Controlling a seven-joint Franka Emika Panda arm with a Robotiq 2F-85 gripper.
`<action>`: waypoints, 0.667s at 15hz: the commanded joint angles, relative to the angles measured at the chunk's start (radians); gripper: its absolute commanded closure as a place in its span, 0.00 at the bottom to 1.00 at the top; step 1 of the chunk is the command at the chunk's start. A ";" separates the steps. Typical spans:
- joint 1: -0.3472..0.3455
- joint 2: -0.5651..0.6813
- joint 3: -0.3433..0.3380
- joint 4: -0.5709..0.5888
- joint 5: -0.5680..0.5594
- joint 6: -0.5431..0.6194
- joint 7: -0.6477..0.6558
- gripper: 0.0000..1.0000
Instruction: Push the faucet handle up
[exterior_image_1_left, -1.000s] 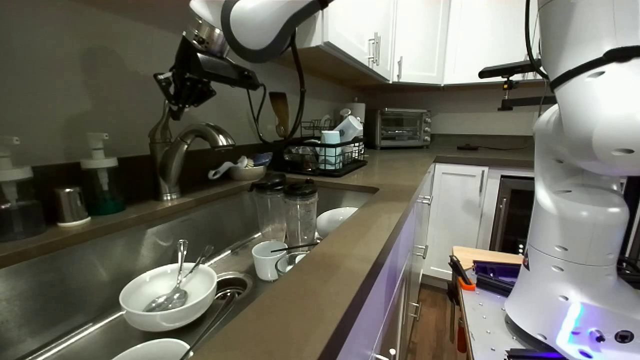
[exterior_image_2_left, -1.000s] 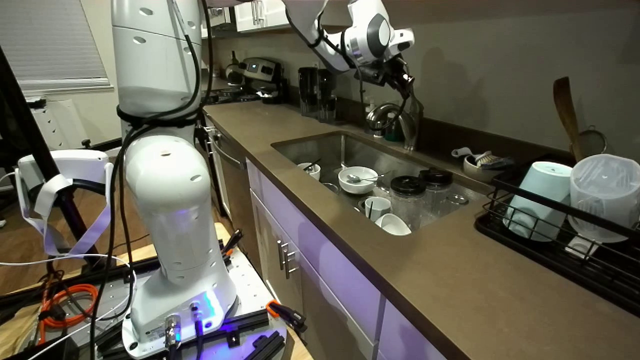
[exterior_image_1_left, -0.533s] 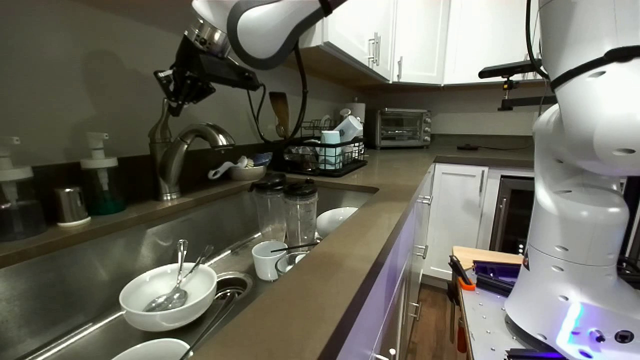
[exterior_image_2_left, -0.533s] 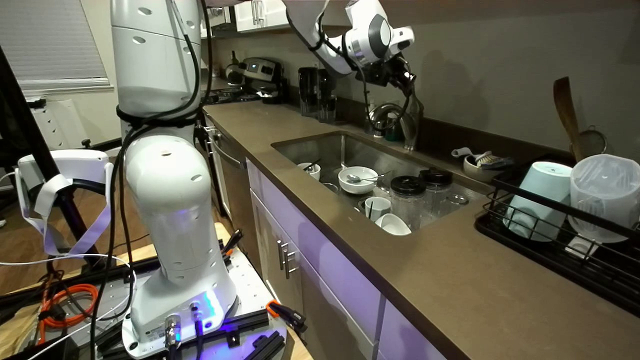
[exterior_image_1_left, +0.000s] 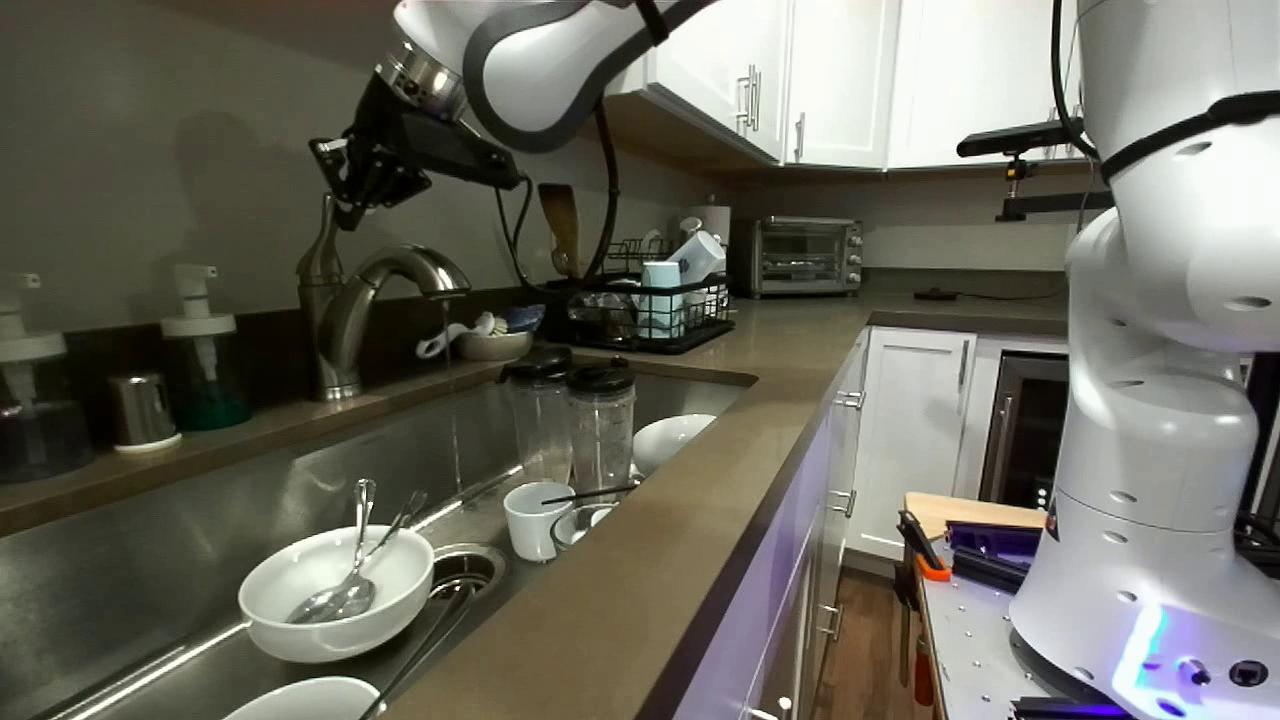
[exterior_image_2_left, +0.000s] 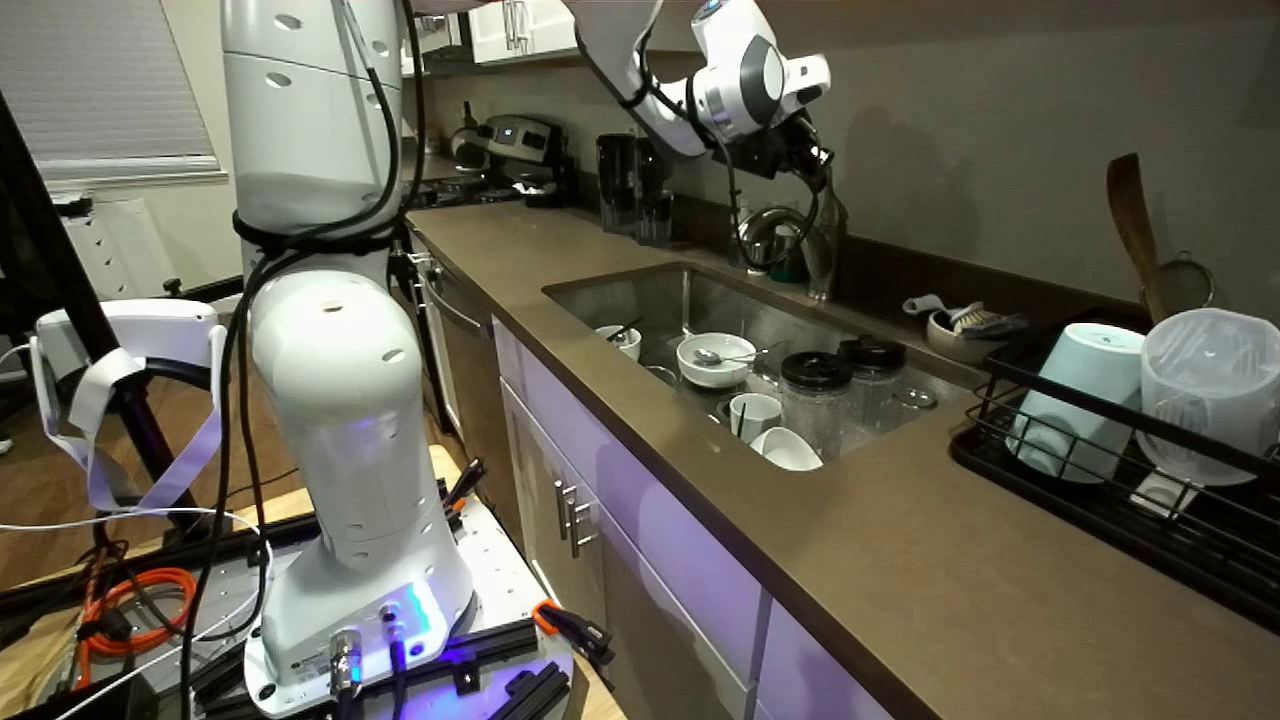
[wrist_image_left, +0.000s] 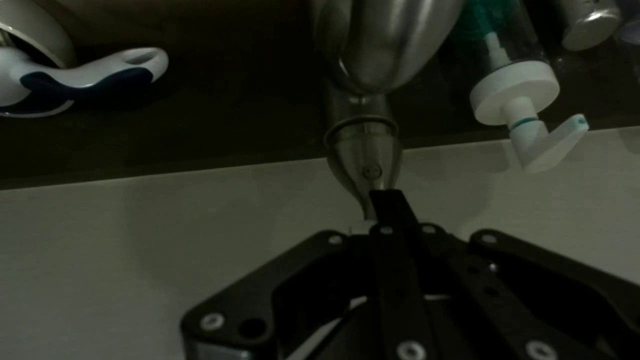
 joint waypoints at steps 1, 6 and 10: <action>0.006 -0.006 -0.027 0.011 -0.038 0.068 0.058 0.99; 0.014 0.001 -0.046 0.023 -0.069 0.108 0.107 0.99; 0.025 0.006 -0.066 0.034 -0.098 0.133 0.138 0.99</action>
